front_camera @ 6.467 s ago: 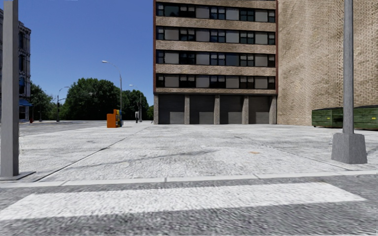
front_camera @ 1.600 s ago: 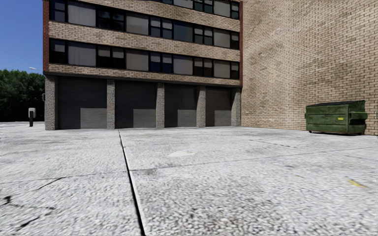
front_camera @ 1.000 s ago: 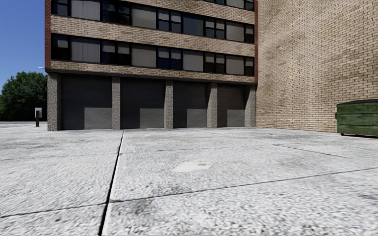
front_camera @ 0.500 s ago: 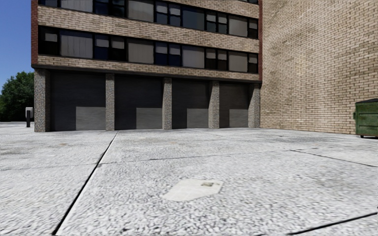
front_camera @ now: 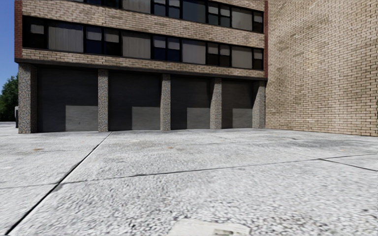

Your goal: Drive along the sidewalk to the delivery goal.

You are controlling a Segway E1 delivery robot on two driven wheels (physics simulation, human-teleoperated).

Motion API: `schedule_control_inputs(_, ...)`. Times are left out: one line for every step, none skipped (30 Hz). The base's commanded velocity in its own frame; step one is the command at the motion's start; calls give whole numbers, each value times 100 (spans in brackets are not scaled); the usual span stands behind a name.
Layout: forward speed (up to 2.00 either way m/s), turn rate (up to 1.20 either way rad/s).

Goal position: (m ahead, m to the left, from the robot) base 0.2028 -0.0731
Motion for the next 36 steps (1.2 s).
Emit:
schedule_control_inputs(198, 0)
schedule_control_inputs(198, 0)
schedule_control_inputs(198, 0)
schedule_control_inputs(198, 0)
schedule_control_inputs(198, 0)
schedule_control_inputs(198, 0)
schedule_control_inputs(198, 0)
schedule_control_inputs(198, 0)
schedule_control_inputs(192, 0)
schedule_control_inputs(192, 0)
schedule_control_inputs(167, 0)
schedule_control_inputs(141, 0)
schedule_control_inputs(119, 0)
schedule_control_inputs(119, 0)
schedule_control_inputs(0, 0)
schedule_control_inputs(0, 0)
schedule_control_inputs(0, 0)
schedule_control_inputs(0, 0)
schedule_control_inputs(0, 0)
schedule_control_inputs(0, 0)
schedule_control_inputs(0, 0)
schedule_control_inputs(0, 0)
schedule_control_inputs(0, 0)
schedule_control_inputs(0, 0)
schedule_control_inputs(0, 0)
schedule_control_inputs(0, 0)
schedule_control_inputs(0, 0)
schedule_control_inputs(0, 0)
schedule_control_inputs(0, 0)
schedule_control_inputs(0, 0)
schedule_control_inputs(0, 0)
schedule_control_inputs(0, 0)
schedule_control_inputs(0, 0)
schedule_control_inputs(0, 0)
schedule_control_inputs(0, 0)
schedule_control_inputs(0, 0)
